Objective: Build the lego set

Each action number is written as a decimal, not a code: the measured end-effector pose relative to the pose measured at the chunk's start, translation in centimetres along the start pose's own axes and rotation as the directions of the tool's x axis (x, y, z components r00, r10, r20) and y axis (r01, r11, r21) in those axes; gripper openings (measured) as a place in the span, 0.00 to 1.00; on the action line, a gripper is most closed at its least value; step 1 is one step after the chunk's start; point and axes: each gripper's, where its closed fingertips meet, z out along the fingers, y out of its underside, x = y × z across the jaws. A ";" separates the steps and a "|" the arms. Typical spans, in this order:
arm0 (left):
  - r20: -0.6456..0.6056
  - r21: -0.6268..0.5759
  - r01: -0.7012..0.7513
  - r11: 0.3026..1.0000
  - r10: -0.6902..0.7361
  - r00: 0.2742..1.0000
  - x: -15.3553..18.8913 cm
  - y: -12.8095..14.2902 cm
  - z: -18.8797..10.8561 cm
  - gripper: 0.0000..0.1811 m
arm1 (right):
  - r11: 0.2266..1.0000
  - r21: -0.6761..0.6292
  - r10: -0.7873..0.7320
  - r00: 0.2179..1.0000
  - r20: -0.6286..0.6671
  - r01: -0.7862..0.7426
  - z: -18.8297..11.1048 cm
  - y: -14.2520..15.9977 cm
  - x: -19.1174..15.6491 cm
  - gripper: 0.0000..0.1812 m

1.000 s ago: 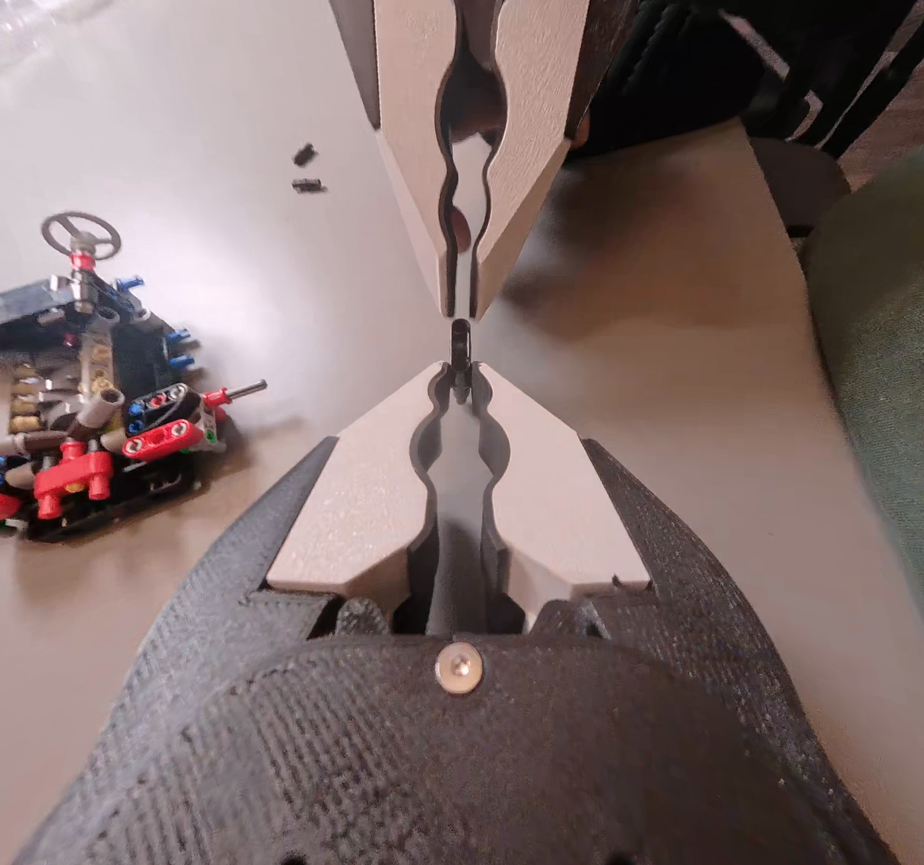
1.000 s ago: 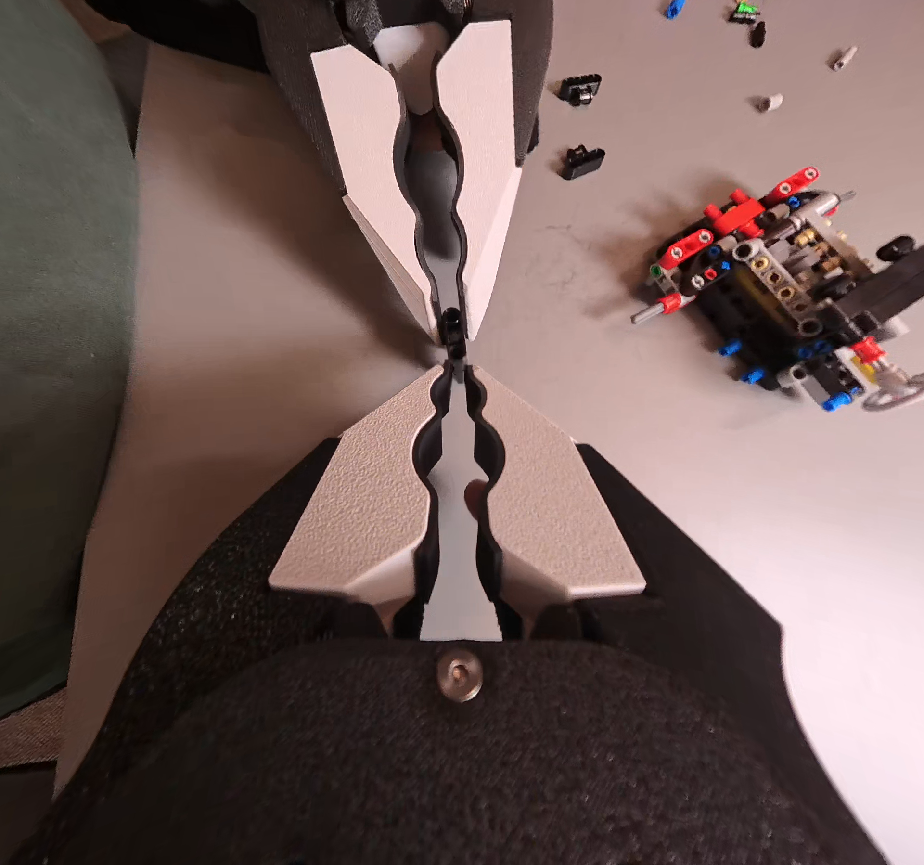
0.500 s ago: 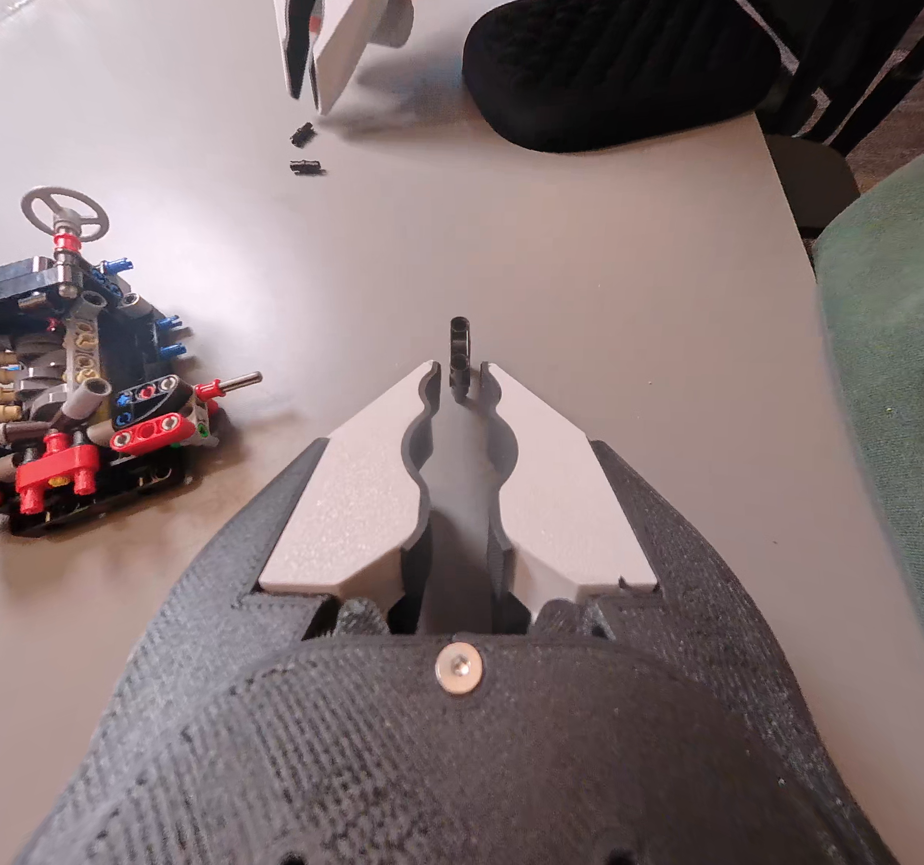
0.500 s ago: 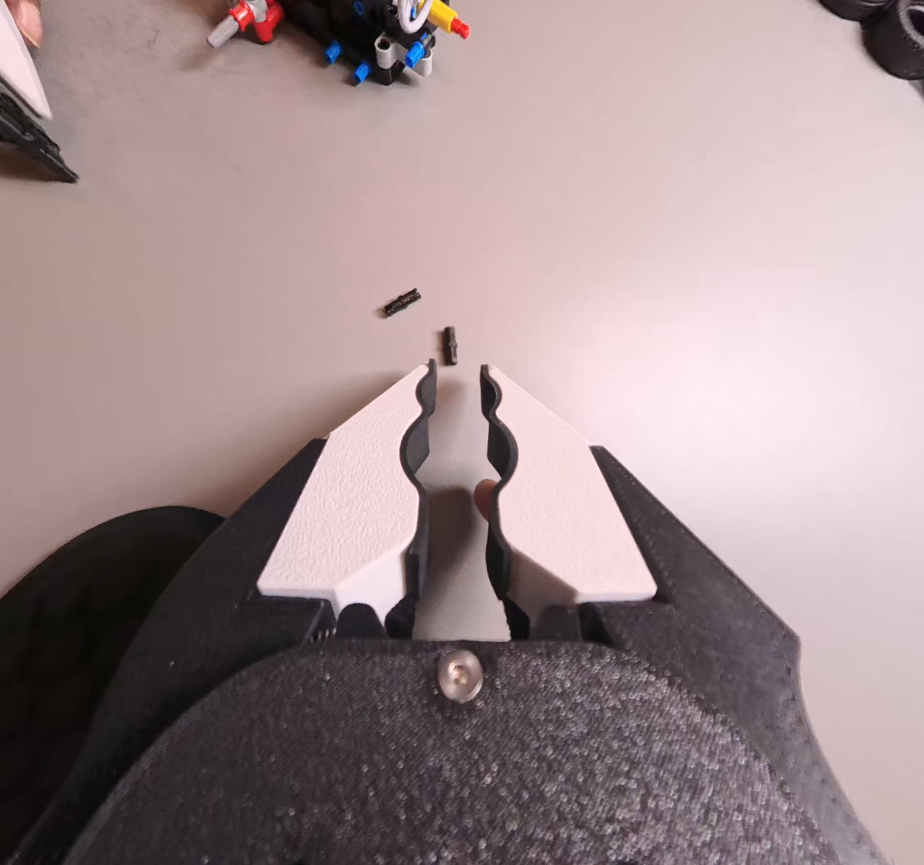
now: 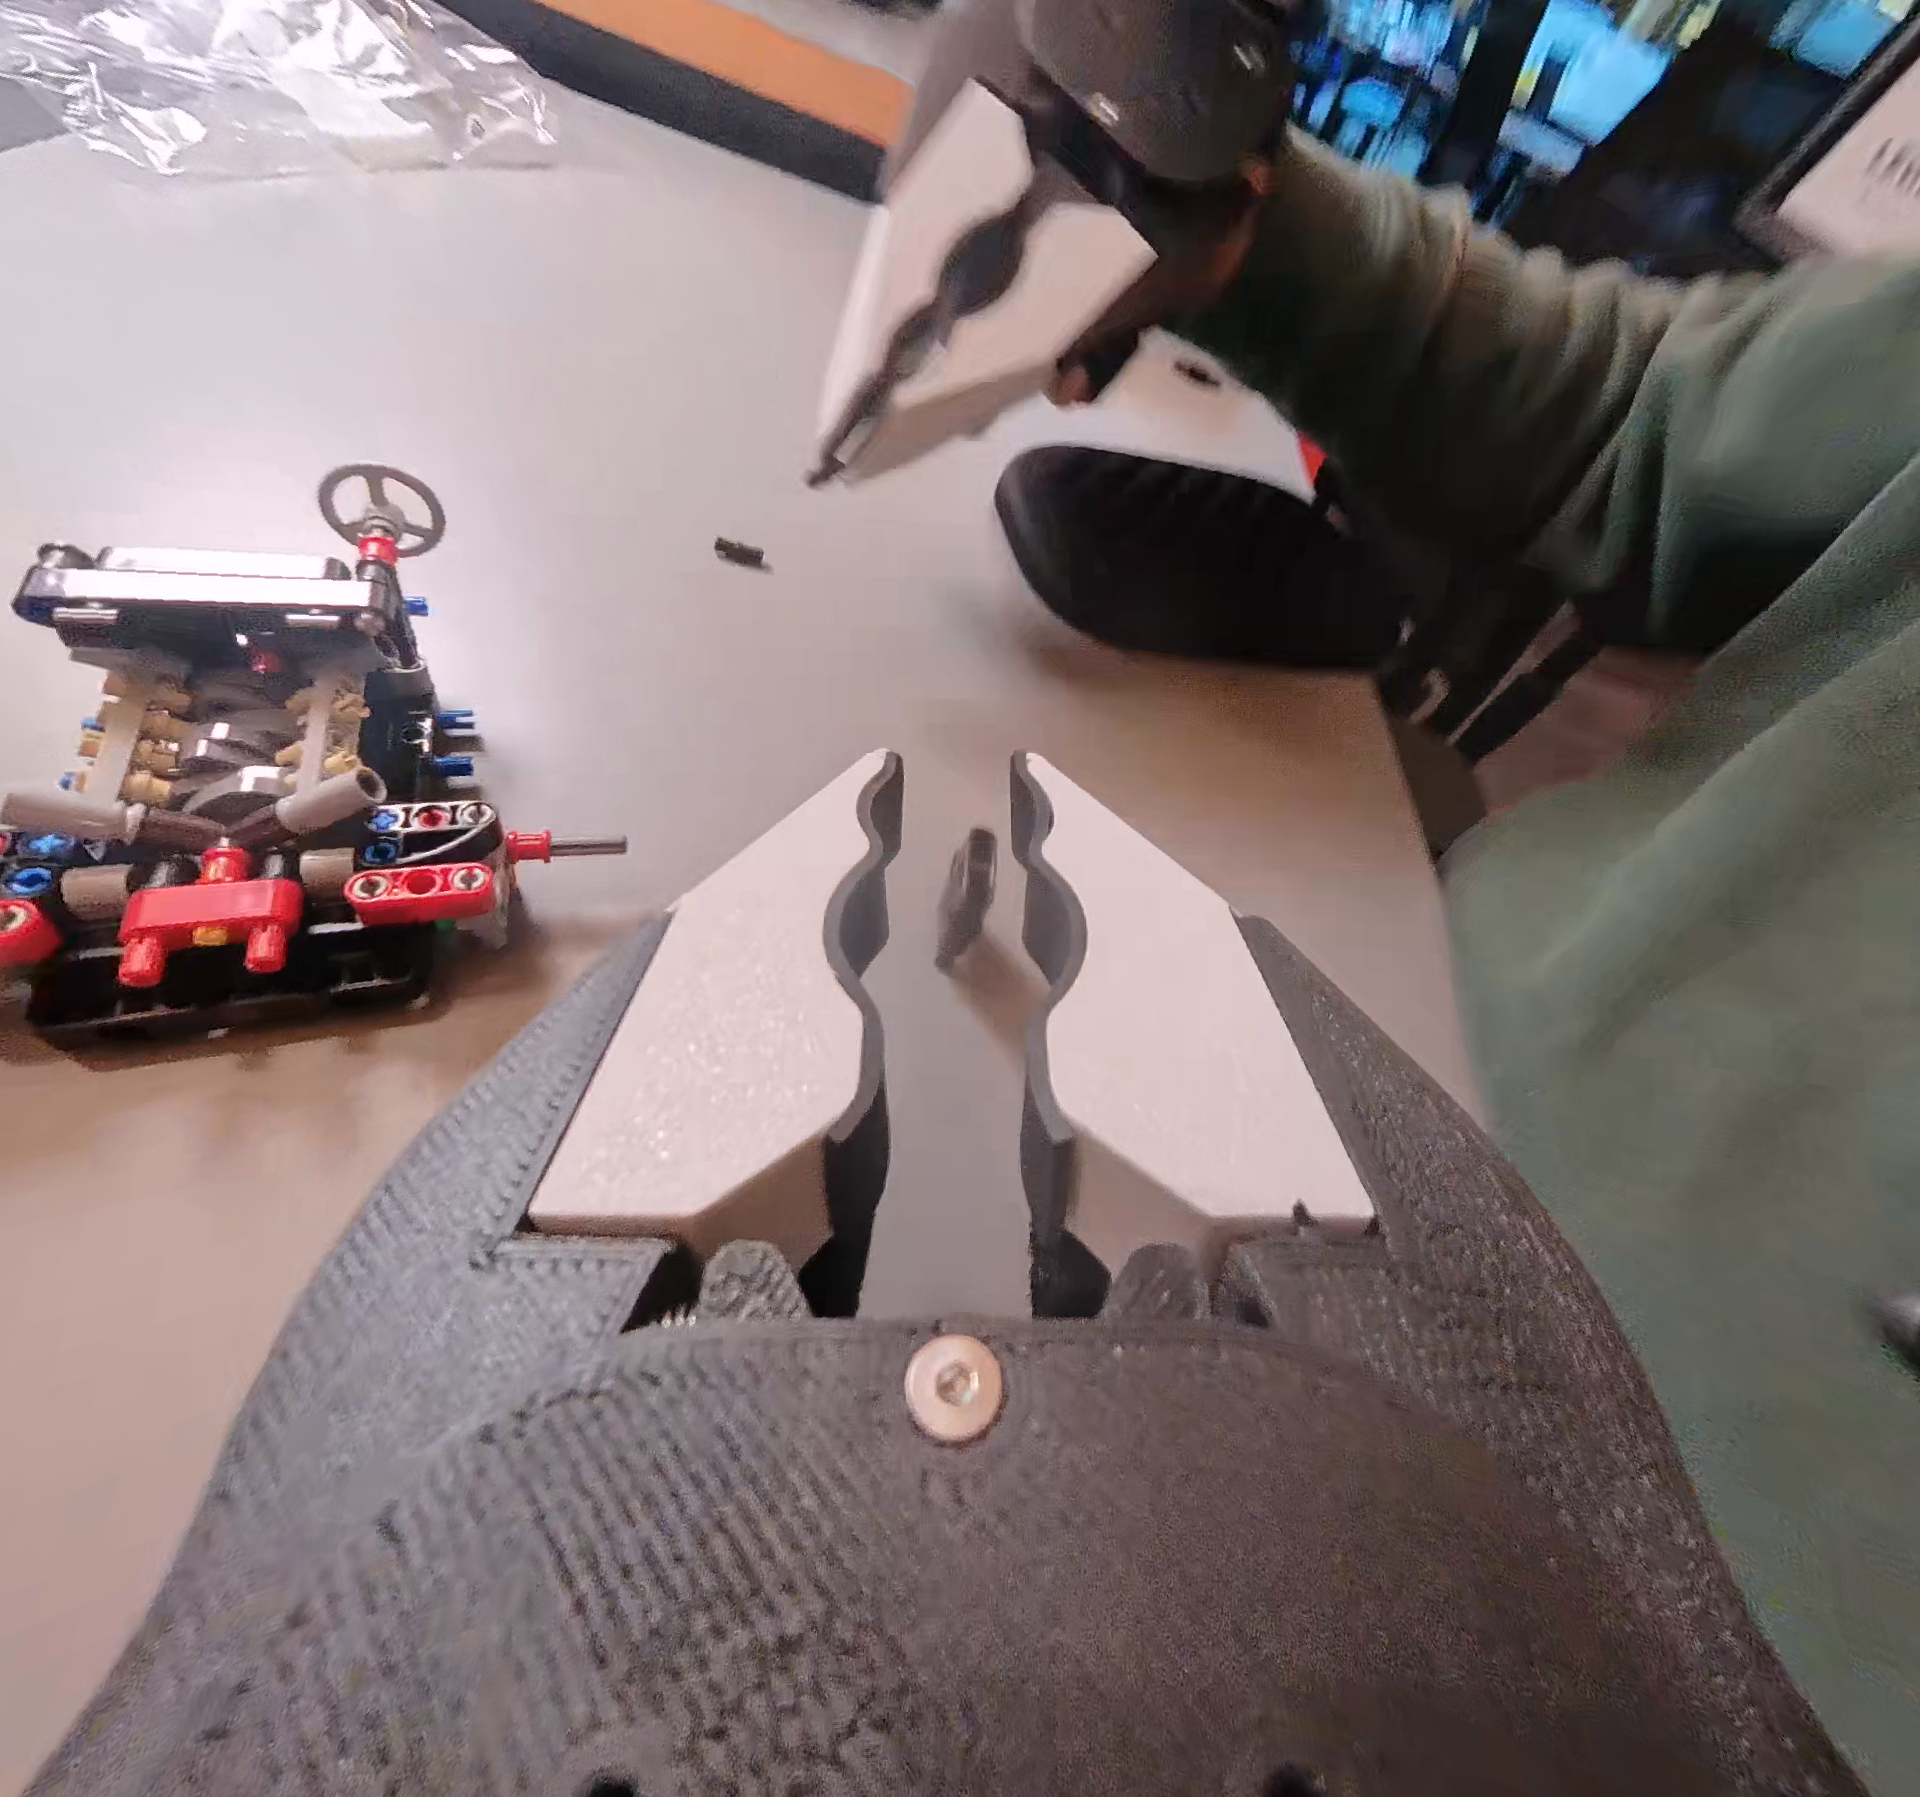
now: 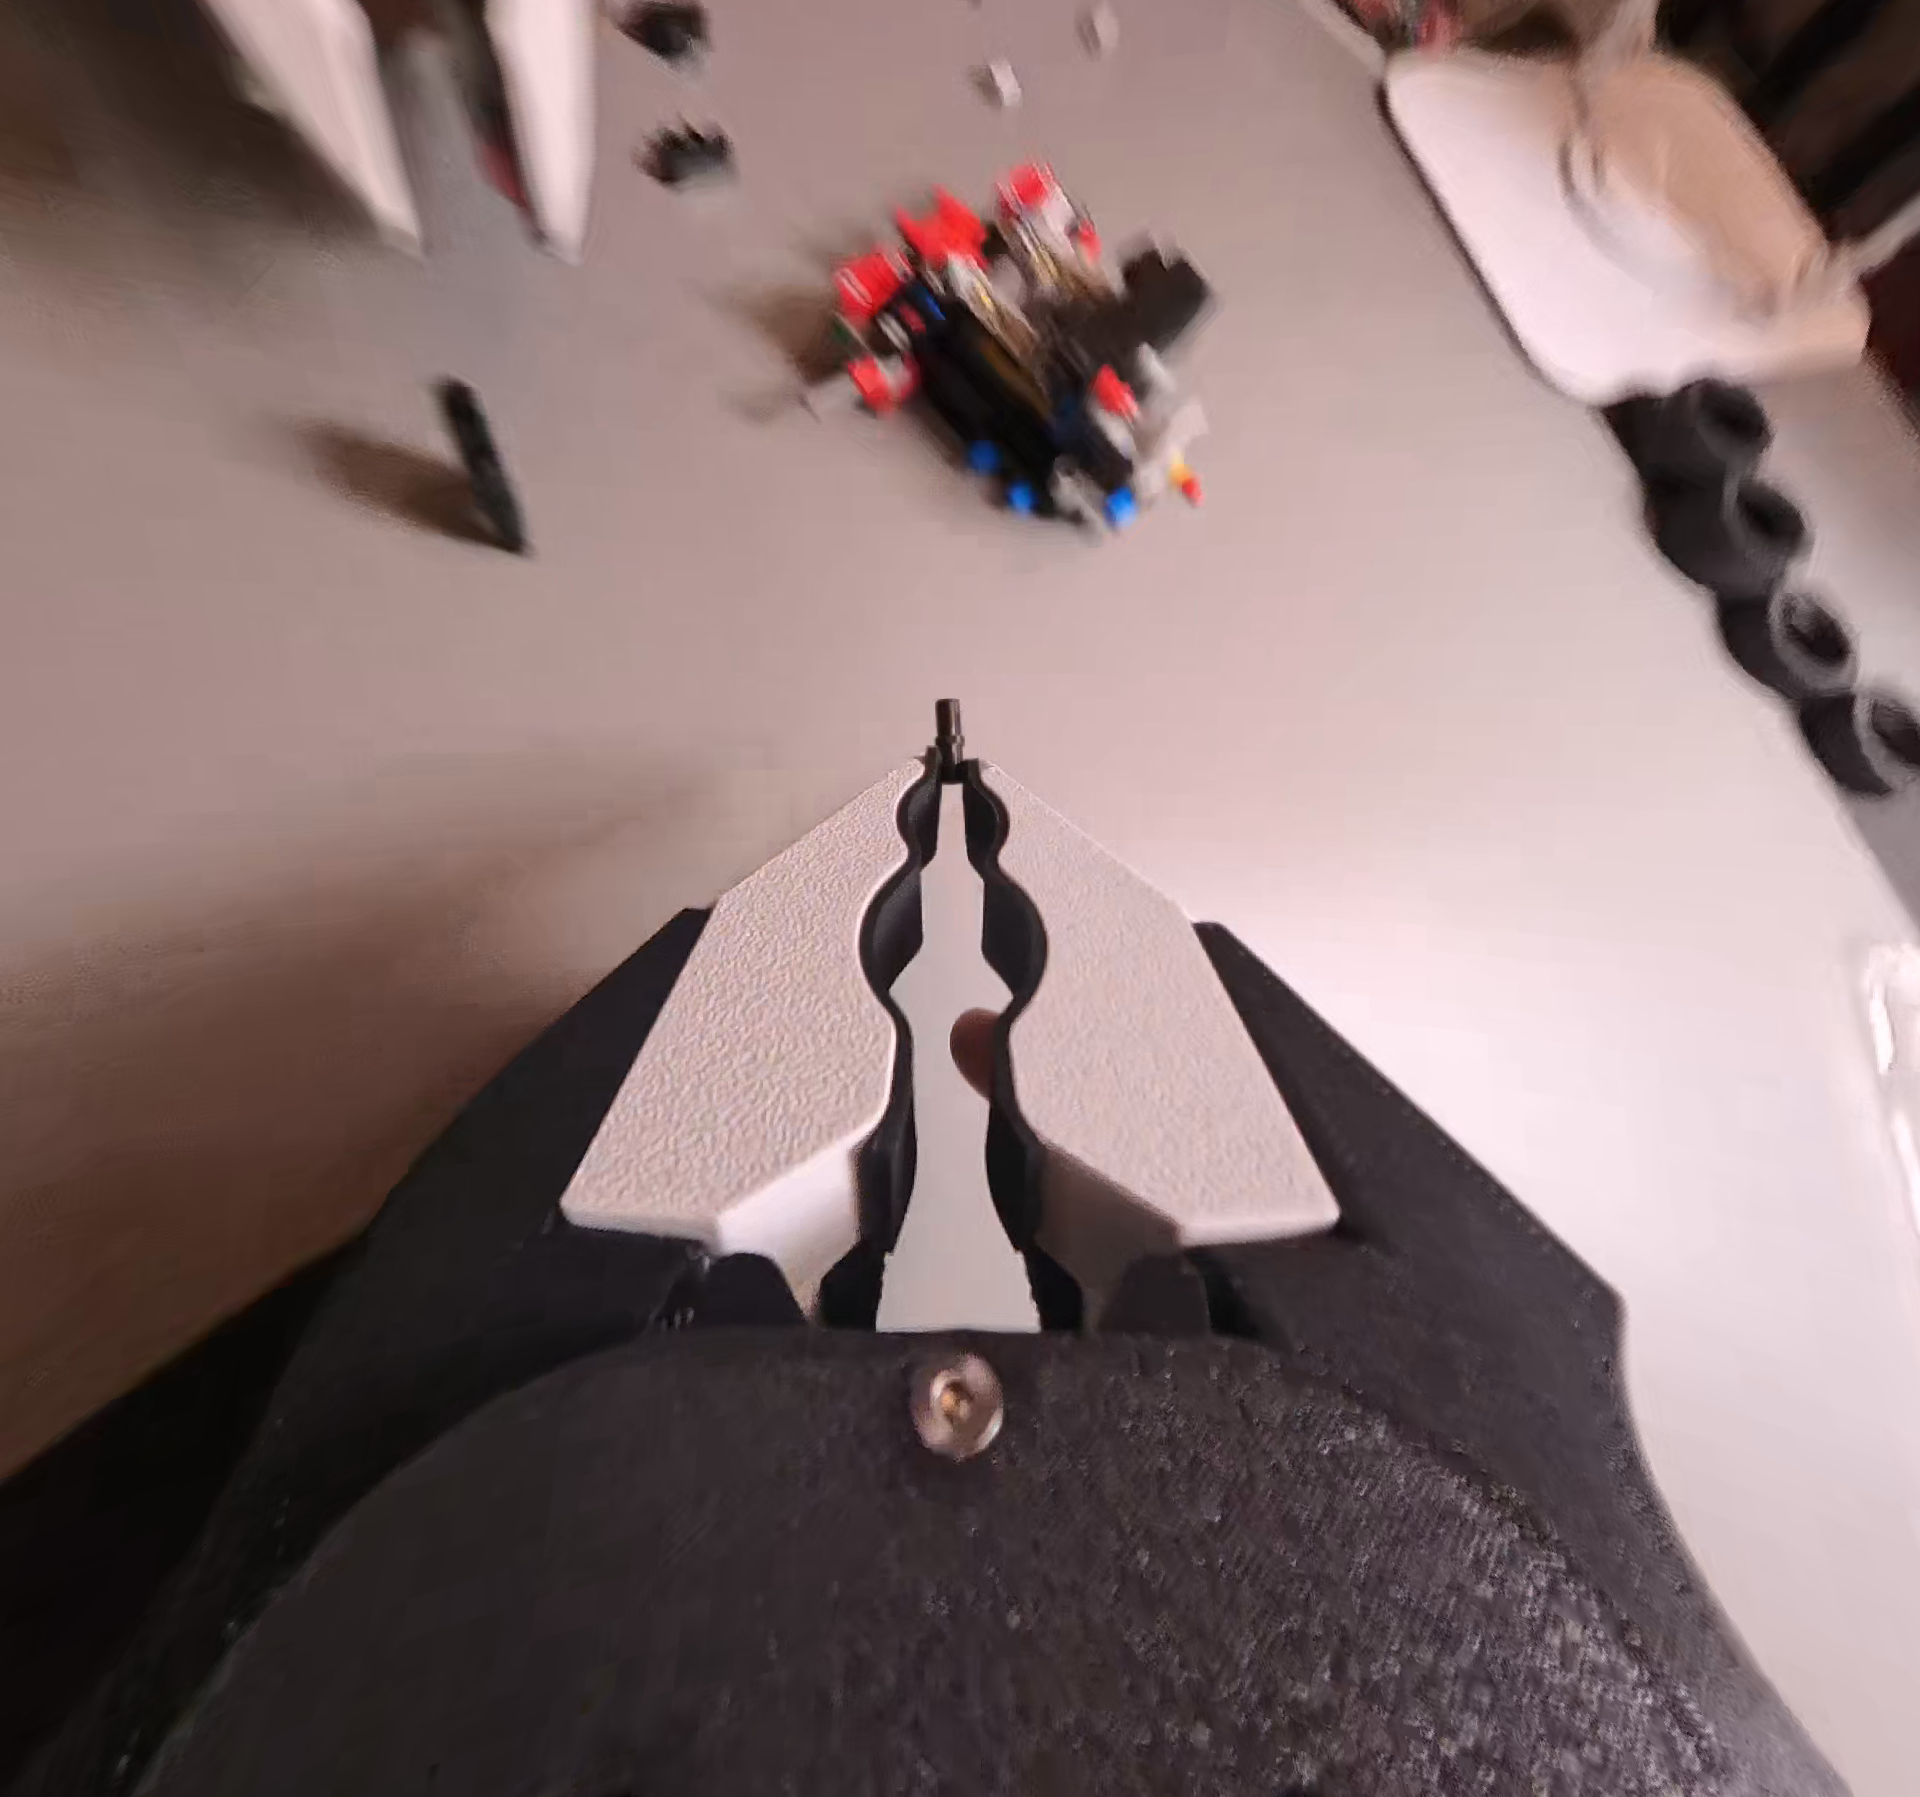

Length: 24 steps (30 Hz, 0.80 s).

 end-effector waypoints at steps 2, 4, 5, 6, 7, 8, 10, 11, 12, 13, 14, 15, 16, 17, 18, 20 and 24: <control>-0.035 0.051 0.095 0.994 -0.094 0.995 0.1 -0.9 -0.1 0.11 | 0.991 0.080 -0.108 0.994 0.019 0.106 -0.1 -3.5 -2.9 0.01; -0.094 0.078 0.174 0.982 -0.167 0.981 0.7 -1.4 -0.1 0.12 | 0.972 0.124 -0.203 0.979 0.023 0.199 0.2 -6.1 -5.5 0.01; -0.116 0.088 0.203 0.975 -0.193 0.974 1.0 -1.6 -0.1 0.12 | 0.962 0.127 -0.245 0.969 0.017 0.241 0.5 -6.9 -6.4 0.01; -0.136 0.095 0.223 0.970 -0.210 0.968 1.3 -1.8 -0.2 0.12 | 0.952 0.128 -0.282 0.959 0.015 0.278 0.8 -7.6 -7.1 0.01; -0.156 0.096 0.237 0.967 -0.220 0.963 1.6 -1.8 -0.2 0.12 | 0.944 0.126 -0.309 0.951 0.016 0.305 1.1 -8.0 -7.7 0.01; -0.171 0.095 0.245 0.965 -0.226 0.959 1.9 -1.9 -0.2 0.11 | 0.938 0.121 -0.328 0.944 0.019 0.324 1.3 -8.3 -8.1 0.02; -0.181 0.087 0.243 0.966 -0.225 0.958 2.2 -1.8 -0.3 0.09 | 0.932 0.122 -0.346 0.938 0.029 0.340 1.7 -8.7 -8.6 0.01; -0.179 0.082 0.236 0.968 -0.218 0.959 2.2 -1.7 -0.3 0.07 | 0.932 0.129 -0.346 0.938 0.037 0.338 1.8 -8.9 -8.9 0.01; -0.179 0.077 0.228 0.971 -0.212 0.961 2.3 -1.6 -0.3 0.05 | 0.932 0.138 -0.344 0.938 0.038 0.336 1.8 -9.2 -8.9 0.02; -0.185 0.074 0.223 0.972 -0.206 0.961 2.4 -1.6 -0.4 0.03 | 0.931 0.142 -0.344 0.938 0.038 0.335 1.8 -9.3 -9.0 0.02; -0.192 0.074 0.223 0.972 -0.205 0.960 2.6 -1.6 -0.4 0.02 | 0.932 0.147 -0.341 0.939 0.037 0.332 1.7 -9.5 -9.0 0.02; -0.201 0.076 0.225 0.971 -0.206 0.958 2.7 -1.7 -0.5 0.02 | 0.932 0.157 -0.336 0.941 0.039 0.326 1.6 -9.6 -9.0 0.02; -0.217 0.081 0.227 0.971 -0.205 0.954 2.8 -1.8 -0.6 0.02 | 0.933 0.173 -0.326 0.944 0.043 0.314 1.5 -9.8 -9.1 0.02; -0.241 0.090 0.234 0.968 -0.207 0.948 3.1 -2.1 -0.8 0.01 | 0.935 0.199 -0.309 0.950 0.052 0.294 1.2 -10.0 -9.2 0.02; -0.276 0.107 0.244 0.964 -0.207 0.939 3.5 -2.4 -1.0 0.01 | 0.934 0.240 -0.285 0.956 0.064 0.263 0.9 -10.4 -9.3 0.02; -0.355 0.142 0.276 0.951 -0.211 0.911 4.2 -3.3 -1.6 0.01 | 0.923 0.346 -0.217 0.971 0.102 0.170 0.0 -11.5 -9.5 0.02; -0.414 0.161 0.275 0.948 -0.189 0.891 5.2 -3.9 -2.0 0.01 | 0.900 0.430 -0.157 0.975 0.154 0.077 -0.7 -12.1 -9.9 0.06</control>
